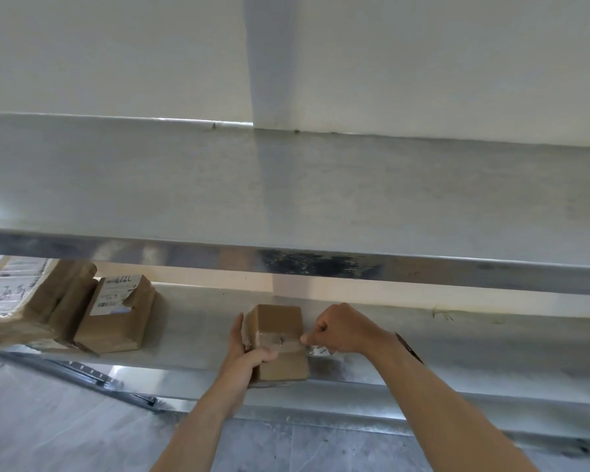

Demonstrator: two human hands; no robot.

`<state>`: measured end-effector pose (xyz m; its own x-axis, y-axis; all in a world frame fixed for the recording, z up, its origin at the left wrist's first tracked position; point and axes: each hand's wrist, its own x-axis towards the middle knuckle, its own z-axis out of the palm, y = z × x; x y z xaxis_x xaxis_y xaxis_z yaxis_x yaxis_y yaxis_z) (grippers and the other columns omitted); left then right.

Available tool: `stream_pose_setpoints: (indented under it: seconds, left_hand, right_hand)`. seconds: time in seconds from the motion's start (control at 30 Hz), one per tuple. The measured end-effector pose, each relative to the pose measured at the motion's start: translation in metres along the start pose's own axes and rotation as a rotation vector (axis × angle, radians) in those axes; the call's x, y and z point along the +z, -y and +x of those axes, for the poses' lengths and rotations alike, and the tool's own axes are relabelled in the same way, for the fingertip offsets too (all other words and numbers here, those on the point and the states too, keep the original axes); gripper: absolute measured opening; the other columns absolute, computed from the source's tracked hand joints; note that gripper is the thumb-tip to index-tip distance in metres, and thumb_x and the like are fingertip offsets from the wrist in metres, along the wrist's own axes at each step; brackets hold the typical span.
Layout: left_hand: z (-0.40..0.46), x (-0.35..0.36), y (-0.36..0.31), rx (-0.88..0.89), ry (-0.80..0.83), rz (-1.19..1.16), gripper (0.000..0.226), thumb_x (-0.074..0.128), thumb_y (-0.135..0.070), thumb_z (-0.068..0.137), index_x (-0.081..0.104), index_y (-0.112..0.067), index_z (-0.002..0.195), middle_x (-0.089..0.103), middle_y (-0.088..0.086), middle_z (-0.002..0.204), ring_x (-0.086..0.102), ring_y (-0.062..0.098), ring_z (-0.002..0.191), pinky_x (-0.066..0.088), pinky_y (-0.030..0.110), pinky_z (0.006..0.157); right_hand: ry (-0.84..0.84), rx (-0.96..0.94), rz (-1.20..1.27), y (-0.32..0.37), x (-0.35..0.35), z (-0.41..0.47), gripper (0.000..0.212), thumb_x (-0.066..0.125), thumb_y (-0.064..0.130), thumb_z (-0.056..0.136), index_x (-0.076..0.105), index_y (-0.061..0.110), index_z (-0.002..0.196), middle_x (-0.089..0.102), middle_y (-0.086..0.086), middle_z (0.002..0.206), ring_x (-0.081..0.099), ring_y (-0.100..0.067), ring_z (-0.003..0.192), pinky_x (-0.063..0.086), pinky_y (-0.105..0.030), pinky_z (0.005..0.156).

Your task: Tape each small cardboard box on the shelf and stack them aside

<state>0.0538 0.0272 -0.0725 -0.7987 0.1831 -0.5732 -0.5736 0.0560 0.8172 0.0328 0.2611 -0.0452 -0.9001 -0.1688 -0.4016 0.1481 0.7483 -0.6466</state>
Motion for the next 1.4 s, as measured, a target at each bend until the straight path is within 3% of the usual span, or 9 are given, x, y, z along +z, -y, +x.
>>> stream_pose_setpoints:
  seconds: [0.13,0.23,0.33,0.47,0.67,0.77,1.0,1.27,1.4]
  left_hand:
    - [0.004,-0.009,-0.002,-0.079,0.022,0.020,0.117,0.080,-0.022,0.052,0.021,-0.030,0.152,0.060,0.012,0.130,0.066,0.027,0.106,0.054,0.029,0.072]
    - [0.009,-0.026,-0.017,-0.082,-0.078,0.407,0.137,0.090,-0.044,0.042,0.014,-0.029,0.155,0.042,0.014,0.145,0.050,0.031,0.126,0.051,0.039,0.097]
    - [-0.002,-0.020,-0.041,0.022,-0.174,0.880,0.103,0.081,-0.032,0.075,0.013,-0.033,0.152,0.026,0.010,0.142,0.035,0.034,0.133,0.037,0.041,0.112]
    - [-0.009,0.032,-0.059,0.329,-0.005,1.118,0.051,0.062,-0.013,0.089,0.047,-0.025,0.136,0.045,0.003,0.129,0.054,0.023,0.113,0.043,0.026,0.091]
    - [0.006,0.055,-0.080,0.143,0.201,1.005,0.021,0.047,-0.014,0.093,0.061,-0.024,0.105,0.068,0.000,0.097,0.070,0.017,0.081,0.061,0.031,0.074]
    - [0.014,0.051,-0.087,0.032,0.290,0.922,0.025,0.037,-0.018,0.099,0.060,-0.019,0.106,0.062,0.003,0.083,0.058,0.018,0.063,0.050,0.034,0.063]
    - [0.009,0.063,-0.085,-0.016,0.292,0.997,0.025,0.032,-0.029,0.103,0.048,-0.018,0.087,0.038,-0.003,0.065,0.038,0.016,0.064,0.034,0.034,0.068]
    - [0.014,0.059,-0.080,-0.104,0.300,0.719,0.032,0.045,-0.044,0.102,0.068,-0.022,0.108,0.071,0.003,0.113,0.037,0.008,0.054,0.030,0.026,0.057]
    - [0.018,0.067,-0.077,-0.080,0.371,0.802,0.036,0.046,-0.053,0.101,0.069,-0.025,0.106,0.067,0.000,0.115,0.055,0.010,0.085,0.037,0.028,0.077]
  right_hand:
    - [0.004,0.012,-0.047,0.007,0.005,0.004,0.048,0.073,0.048,0.086,0.059,0.010,0.060,0.057,-0.005,0.057,0.051,-0.015,0.052,0.042,-0.027,0.058]
    - [0.002,0.015,-0.082,0.016,0.008,0.007,0.051,0.073,0.048,0.085,0.063,0.003,0.065,0.059,-0.005,0.057,0.054,-0.016,0.052,0.045,-0.028,0.059]
    - [0.008,-0.007,-0.142,0.030,0.013,0.010,0.043,0.072,0.044,0.085,0.065,0.007,0.064,0.063,-0.007,0.060,0.059,-0.020,0.056,0.050,-0.032,0.061]
    - [0.021,0.013,-0.267,0.041,0.012,0.008,0.034,0.067,0.044,0.089,0.071,0.012,0.077,0.069,-0.003,0.074,0.065,-0.019,0.069,0.054,-0.033,0.073]
    - [0.031,-0.044,-0.295,0.037,0.004,0.004,0.018,0.066,0.024,0.090,0.072,0.008,0.089,0.065,-0.005,0.078,0.065,-0.024,0.075,0.051,-0.035,0.069]
    - [0.093,-0.041,-0.153,0.030,-0.006,-0.001,0.023,0.070,0.035,0.088,0.075,0.013,0.088,0.072,0.000,0.078,0.070,-0.017,0.072,0.060,-0.033,0.073]
    - [0.086,-0.020,-0.051,0.011,-0.024,-0.010,0.023,0.067,0.047,0.090,0.076,0.027,0.096,0.075,0.003,0.098,0.071,-0.013,0.082,0.060,-0.034,0.078]
    - [0.026,-0.021,-0.172,0.009,-0.023,-0.021,0.029,0.067,0.053,0.087,0.074,0.026,0.095,0.070,0.004,0.092,0.063,-0.015,0.081,0.051,-0.035,0.075]
    - [-0.011,-0.056,-0.166,0.009,-0.029,-0.033,0.034,0.073,0.050,0.084,0.071,0.022,0.104,0.069,0.003,0.104,0.061,-0.016,0.089,0.048,-0.032,0.074]
